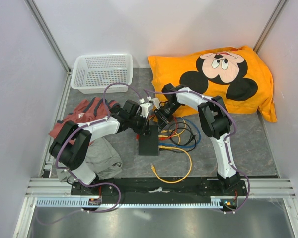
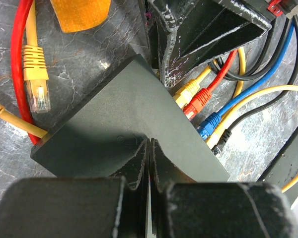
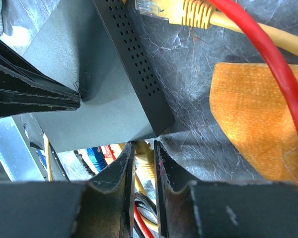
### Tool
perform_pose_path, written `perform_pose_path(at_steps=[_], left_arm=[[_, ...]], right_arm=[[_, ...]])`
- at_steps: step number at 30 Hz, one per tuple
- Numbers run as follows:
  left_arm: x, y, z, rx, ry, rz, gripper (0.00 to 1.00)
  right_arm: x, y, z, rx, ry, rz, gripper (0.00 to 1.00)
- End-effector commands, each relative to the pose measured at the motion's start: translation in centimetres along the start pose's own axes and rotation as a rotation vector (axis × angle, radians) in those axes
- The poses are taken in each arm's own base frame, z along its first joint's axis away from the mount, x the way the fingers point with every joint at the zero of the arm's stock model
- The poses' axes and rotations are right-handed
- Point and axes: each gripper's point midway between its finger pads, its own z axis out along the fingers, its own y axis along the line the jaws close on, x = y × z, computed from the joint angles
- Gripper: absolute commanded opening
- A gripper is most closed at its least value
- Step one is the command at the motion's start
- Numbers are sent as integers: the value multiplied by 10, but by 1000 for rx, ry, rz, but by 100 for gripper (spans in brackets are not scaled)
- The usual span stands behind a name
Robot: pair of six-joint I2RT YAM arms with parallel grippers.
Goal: Pull the plug from the switch port
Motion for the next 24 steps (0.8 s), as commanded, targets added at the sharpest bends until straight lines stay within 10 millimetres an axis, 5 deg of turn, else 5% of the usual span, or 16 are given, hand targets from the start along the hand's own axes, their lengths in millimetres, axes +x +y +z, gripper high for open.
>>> perform_pose_path(at_steps=[1,8,13,24], left_arm=[[26,32,8,-137,69,-12,2],[25,32,8,-138,66,-13,2],[25,30,8,-124,66,-5,2],[26,28,9,-121,67,2,2]], right_arm=[[19,-20,-6,119,87,-3,0],[26,-10,-9,133,65,81,0],[35,-24,-16,235,106,127,0],[12,-42,-34,325,109,-8,0]])
